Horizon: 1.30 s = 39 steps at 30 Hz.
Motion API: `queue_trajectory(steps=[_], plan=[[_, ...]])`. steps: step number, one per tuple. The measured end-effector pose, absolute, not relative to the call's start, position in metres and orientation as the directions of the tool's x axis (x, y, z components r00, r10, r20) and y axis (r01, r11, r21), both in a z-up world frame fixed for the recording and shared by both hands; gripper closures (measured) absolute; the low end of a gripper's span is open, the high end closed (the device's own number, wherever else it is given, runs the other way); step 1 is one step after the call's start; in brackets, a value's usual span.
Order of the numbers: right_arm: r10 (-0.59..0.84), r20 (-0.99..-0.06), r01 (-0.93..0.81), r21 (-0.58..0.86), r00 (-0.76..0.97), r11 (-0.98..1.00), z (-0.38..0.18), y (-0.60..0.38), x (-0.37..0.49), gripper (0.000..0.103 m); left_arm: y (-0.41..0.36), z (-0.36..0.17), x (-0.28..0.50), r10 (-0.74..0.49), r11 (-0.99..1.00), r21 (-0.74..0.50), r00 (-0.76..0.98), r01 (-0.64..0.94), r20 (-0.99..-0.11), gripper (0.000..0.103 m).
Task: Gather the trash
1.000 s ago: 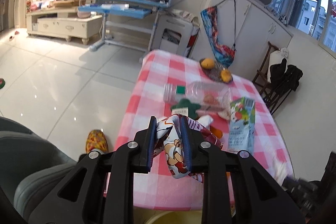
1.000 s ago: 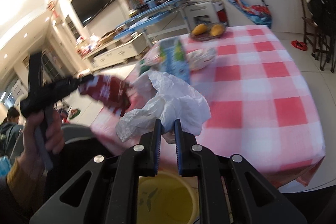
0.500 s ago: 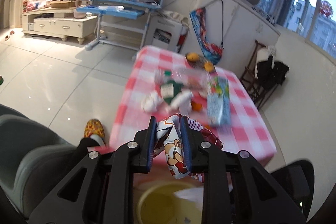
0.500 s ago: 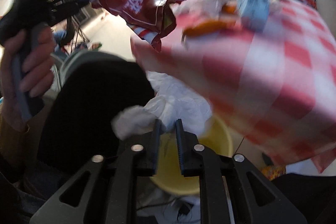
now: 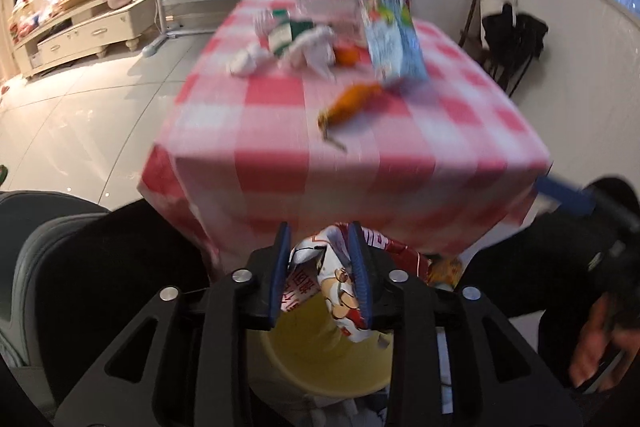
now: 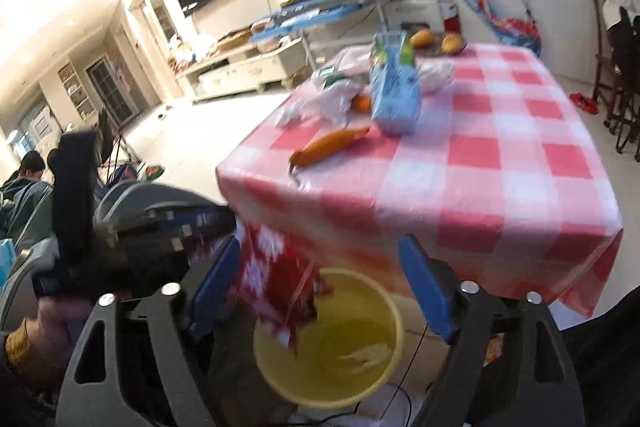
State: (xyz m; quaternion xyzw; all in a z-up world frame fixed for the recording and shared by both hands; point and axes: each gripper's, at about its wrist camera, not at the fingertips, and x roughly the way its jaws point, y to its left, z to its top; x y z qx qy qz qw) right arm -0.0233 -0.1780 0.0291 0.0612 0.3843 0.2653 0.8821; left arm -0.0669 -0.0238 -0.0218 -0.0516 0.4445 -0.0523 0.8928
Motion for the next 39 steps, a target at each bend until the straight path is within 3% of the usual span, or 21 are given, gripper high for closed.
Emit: queue_trajectory(steps=[6, 15, 27, 39], plan=[[0.498, -0.637, -0.402, 0.304, 0.588, 0.864, 0.027, -0.177, -0.023, 0.017, -0.017, -0.031, -0.067, -0.144, 0.986, -0.163, 0.590, 0.022, -0.794, 0.052], [0.496, -0.648, -0.432, 0.273, 0.578, 0.860, 0.026, -0.173, -0.036, 0.017, -0.007, -0.023, -0.070, -0.117, 0.983, -0.181, 0.646, -0.033, -0.754, 0.035], [0.495, -0.664, -0.471, 0.236, 0.561, 0.850, 0.021, -0.161, -0.039, 0.015, 0.005, -0.015, -0.075, -0.053, 0.979, -0.177, 0.707, -0.103, -0.705, 0.022], [0.494, -0.672, -0.477, 0.232, 0.552, 0.848, 0.018, -0.158, -0.038, 0.015, 0.008, -0.011, -0.078, -0.001, 0.980, -0.145, 0.729, -0.135, -0.685, 0.016]])
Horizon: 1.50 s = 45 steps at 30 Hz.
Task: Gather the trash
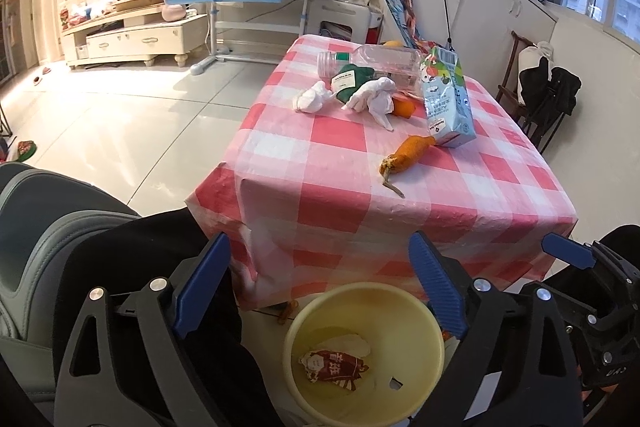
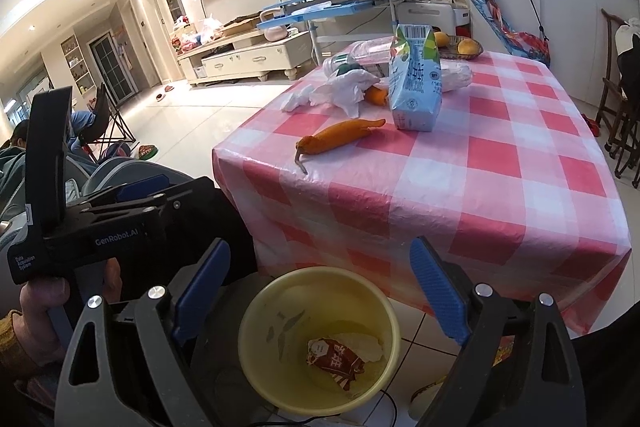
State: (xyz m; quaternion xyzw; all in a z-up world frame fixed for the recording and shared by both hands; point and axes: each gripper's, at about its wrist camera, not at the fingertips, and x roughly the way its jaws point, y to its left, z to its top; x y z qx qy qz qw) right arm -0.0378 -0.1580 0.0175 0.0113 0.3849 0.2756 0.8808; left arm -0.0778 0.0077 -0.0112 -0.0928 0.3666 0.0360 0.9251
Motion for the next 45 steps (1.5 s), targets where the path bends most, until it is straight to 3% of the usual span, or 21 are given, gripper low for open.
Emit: queue_trajectory(steps=[22, 45], plan=[[0.496, -0.684, -0.488, 0.229, 0.535, 0.842, 0.013, -0.153, -0.038, 0.015, 0.011, -0.009, -0.081, 0.079, 0.977, -0.101, 0.758, -0.189, -0.648, 0.010], [0.482, -0.709, -0.513, 0.196, 0.515, 0.836, 0.006, -0.142, -0.039, 0.015, 0.016, -0.009, -0.080, 0.077, 0.975, -0.112, 0.758, -0.194, -0.648, 0.009]])
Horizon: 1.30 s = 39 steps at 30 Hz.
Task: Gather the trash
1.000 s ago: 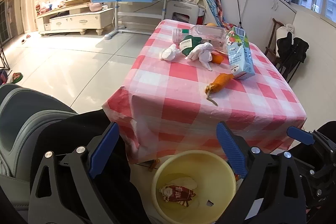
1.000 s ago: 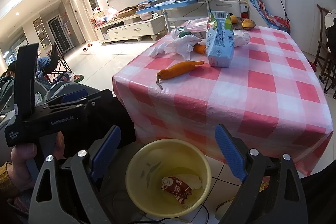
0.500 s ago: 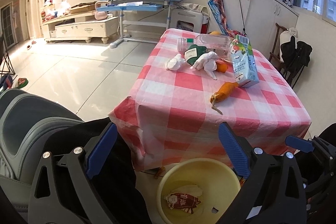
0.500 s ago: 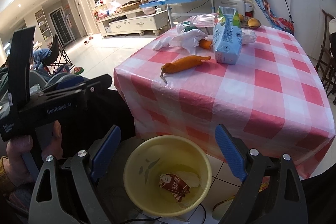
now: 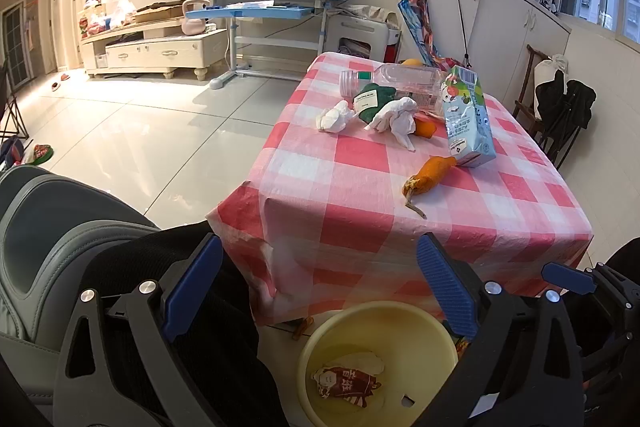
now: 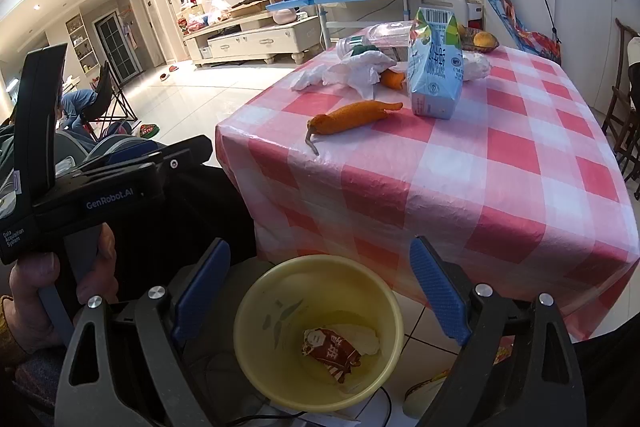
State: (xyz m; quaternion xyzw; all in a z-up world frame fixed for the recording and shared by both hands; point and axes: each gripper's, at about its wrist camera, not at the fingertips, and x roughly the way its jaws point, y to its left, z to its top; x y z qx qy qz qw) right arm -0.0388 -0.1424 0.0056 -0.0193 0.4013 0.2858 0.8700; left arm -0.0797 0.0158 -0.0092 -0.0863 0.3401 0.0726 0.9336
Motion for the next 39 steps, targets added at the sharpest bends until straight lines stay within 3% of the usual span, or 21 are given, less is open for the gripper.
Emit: queue_trajectory(steps=[39], plan=[[0.482, -0.721, -0.511, 0.205, 0.497, 0.834, 0.0005, -0.1405, -0.0385, 0.015, 0.0155, -0.0135, -0.0779, 0.076, 0.974, -0.111, 0.752, -0.195, -0.655, 0.008]])
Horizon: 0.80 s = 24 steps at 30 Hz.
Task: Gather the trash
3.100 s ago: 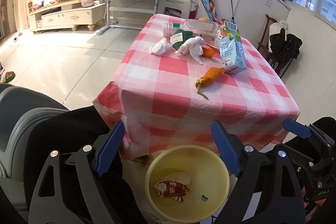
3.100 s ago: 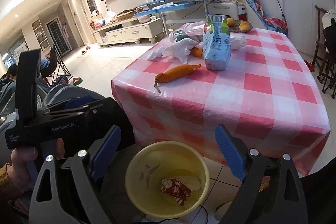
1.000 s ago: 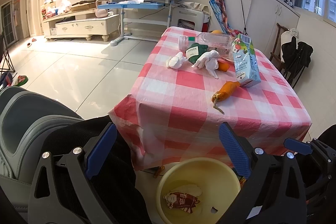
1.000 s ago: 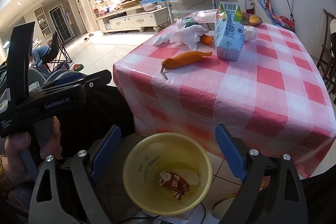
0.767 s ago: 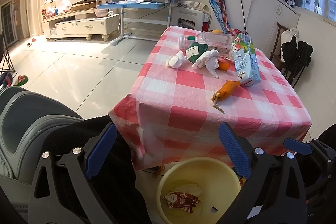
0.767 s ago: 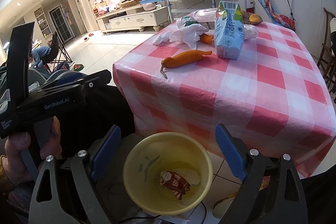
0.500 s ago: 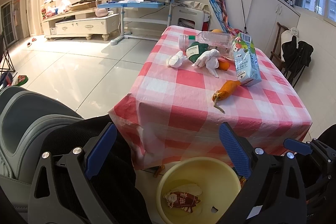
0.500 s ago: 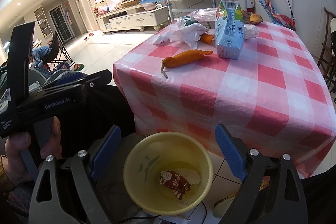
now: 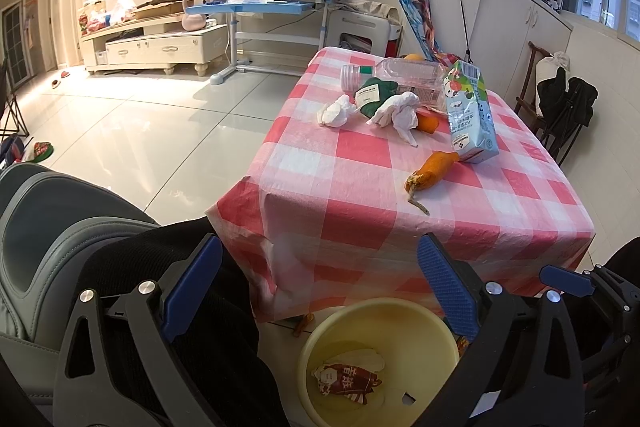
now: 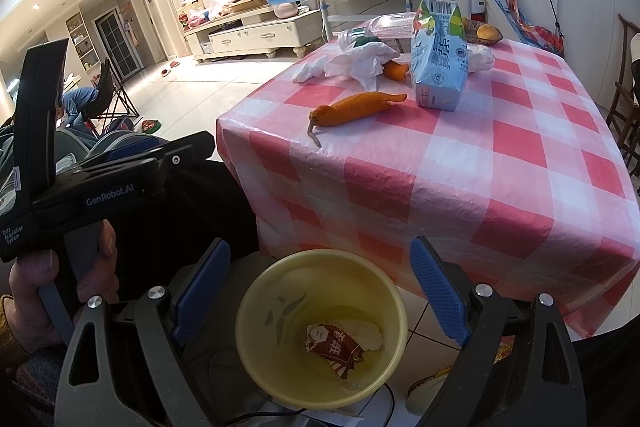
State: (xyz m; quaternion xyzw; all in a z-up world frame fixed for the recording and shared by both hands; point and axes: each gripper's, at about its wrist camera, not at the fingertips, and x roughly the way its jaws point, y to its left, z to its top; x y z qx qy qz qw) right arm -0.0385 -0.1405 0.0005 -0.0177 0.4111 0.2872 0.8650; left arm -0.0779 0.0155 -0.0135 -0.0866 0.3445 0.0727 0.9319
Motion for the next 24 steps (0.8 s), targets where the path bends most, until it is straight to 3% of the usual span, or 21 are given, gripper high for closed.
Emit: queue_trajectory(steps=[24], plan=[[0.483, -0.723, -0.512, 0.208, 0.493, 0.833, -0.0017, -0.1388, -0.0386, 0.015, 0.0160, -0.0146, -0.0779, 0.075, 0.974, -0.112, 0.750, -0.195, -0.657, 0.008]])
